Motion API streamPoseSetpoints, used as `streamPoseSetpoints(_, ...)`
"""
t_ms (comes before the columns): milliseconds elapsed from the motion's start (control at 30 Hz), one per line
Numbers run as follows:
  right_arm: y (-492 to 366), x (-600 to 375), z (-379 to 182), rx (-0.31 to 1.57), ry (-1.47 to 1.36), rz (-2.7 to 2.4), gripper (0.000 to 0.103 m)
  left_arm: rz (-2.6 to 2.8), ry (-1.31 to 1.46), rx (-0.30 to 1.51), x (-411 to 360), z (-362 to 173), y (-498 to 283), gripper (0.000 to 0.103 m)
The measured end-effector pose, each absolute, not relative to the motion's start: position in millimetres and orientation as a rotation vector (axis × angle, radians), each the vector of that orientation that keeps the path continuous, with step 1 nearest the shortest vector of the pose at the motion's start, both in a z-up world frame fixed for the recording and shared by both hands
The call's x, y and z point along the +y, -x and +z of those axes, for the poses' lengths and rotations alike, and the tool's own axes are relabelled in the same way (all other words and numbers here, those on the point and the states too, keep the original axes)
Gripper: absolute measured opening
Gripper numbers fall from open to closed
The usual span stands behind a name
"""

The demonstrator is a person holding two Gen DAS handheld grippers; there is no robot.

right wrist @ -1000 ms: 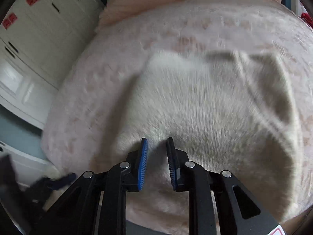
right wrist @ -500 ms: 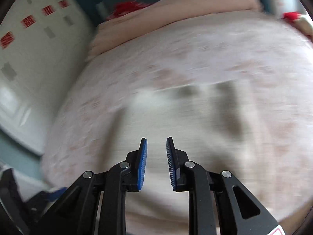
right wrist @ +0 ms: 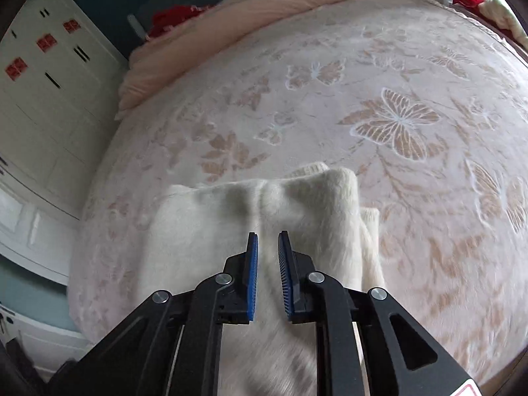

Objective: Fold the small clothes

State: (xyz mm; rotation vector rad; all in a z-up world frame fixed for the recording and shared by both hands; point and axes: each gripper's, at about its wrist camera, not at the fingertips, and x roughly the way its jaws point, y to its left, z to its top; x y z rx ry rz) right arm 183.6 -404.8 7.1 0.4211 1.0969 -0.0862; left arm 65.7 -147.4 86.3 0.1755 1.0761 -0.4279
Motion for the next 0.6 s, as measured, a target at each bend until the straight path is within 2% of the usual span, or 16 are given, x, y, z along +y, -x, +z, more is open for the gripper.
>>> streamPoseSetpoints(33,-191,-415,-8,1.140,-0.389,-0.131,0.000,-0.426,-0.183,1.073,-150,86,-67,0.078)
streamPoseSetpoints(67,-194,-427,-22,1.154,-0.437,-0.130,0.000,-0.424,-0.192,1.074,-152,86,-68,0.078)
streamPoseSetpoints(167,-180,-441,5,1.065,-0.558,-0.130,0.000,-0.420,-0.203,1.081,-156,82,-72,0.078)
streamPoseSetpoints(200,-176,-434,17,1.039,-0.522,-0.114,0.002,-0.419,-0.198,1.087,-155,80,-73,0.079)
streamPoseSetpoints(233,-173,-426,25,1.021,-0.493,-0.089,0.012,-0.418,-0.195,1.094,-155,78,-74,0.079)
streamPoseSetpoints(333,-169,-389,42,1.008,-0.394,0.004,0.013,-0.422,-0.187,1.129,-160,65,-78,0.079)
streamPoseSetpoints(433,-187,-361,22,1.071,-0.296,0.012,0.020,-0.427,-0.199,1.156,-167,57,-76,0.079)
streamPoseSetpoints(500,-203,-362,-8,1.123,-0.293,-0.024,0.018,-0.436,-0.208,1.158,-171,57,-73,0.079)
streamPoseSetpoints(600,-196,-372,7,1.097,-0.392,-0.042,0.016,-0.432,-0.231,1.136,-174,62,-68,0.079)
